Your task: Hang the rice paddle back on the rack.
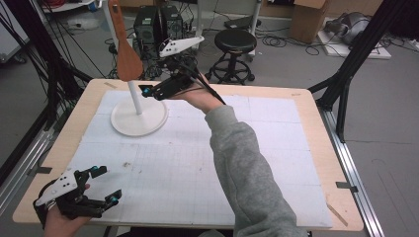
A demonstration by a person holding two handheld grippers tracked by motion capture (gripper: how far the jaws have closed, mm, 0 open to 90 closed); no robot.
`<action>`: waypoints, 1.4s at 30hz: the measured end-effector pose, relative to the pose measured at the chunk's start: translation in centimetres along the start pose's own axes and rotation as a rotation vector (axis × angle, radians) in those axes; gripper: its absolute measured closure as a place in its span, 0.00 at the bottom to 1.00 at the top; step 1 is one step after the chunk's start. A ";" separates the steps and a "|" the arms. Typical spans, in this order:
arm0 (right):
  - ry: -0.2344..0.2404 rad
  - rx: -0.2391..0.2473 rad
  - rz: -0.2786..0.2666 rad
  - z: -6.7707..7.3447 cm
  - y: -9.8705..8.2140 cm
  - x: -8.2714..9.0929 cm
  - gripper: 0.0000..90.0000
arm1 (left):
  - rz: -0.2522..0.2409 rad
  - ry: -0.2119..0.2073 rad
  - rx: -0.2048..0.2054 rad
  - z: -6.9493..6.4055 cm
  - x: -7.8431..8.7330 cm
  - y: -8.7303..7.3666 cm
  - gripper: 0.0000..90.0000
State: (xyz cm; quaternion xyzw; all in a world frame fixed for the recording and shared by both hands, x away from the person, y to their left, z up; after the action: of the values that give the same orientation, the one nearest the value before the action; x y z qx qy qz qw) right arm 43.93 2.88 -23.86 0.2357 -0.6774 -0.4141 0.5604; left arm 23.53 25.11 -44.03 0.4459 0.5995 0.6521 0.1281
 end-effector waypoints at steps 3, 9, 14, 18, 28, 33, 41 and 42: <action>0.008 -0.008 -0.026 0.2 -1.2 0.9 0.00 | 0.001 0.002 0.004 0.0 0.1 -0.1 0.02; 0.010 -0.022 -0.030 0.6 -4.2 2.3 0.00 | -0.002 0.010 -0.005 -0.1 0.4 0.0 0.02; -0.003 -0.050 -0.027 0.7 -6.8 3.2 0.00 | -0.003 0.010 -0.005 -0.1 0.3 0.1 0.02; -0.010 -0.073 -0.038 0.7 -8.5 4.1 0.00 | 0.008 -0.007 -0.009 -0.2 0.0 0.1 0.02; -0.039 -0.108 -0.074 1.3 -12.8 6.0 0.00 | 0.019 -0.017 -0.013 -0.3 -0.4 0.1 0.02; -0.064 -0.123 -0.072 1.9 -15.6 7.2 0.00 | 0.024 -0.023 -0.009 -0.3 -0.8 0.2 0.02; -0.082 -0.179 -0.116 1.7 -19.2 9.7 0.00 | 0.030 -0.024 -0.006 -0.3 -1.4 0.3 0.02; -0.084 -0.182 -0.122 1.6 -19.4 9.9 0.00 | 0.033 -0.024 -0.004 -0.2 -1.5 0.3 0.02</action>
State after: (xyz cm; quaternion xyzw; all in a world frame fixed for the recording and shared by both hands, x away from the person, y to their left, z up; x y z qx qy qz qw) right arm 36.99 -15.01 -34.37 0.2073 -0.6443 -0.5167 0.5244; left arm 24.33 23.87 -44.40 0.4633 0.5892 0.6500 0.1253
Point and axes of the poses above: each handheld gripper's, and its own axes: x roughly backward along the jaws, y roughly out of its top, z roughly to its left, the point moved 5 cm from there along -x, roughly forward along the jaws, and after that the axes turned 14 degrees about z, right-handed, at the moved point
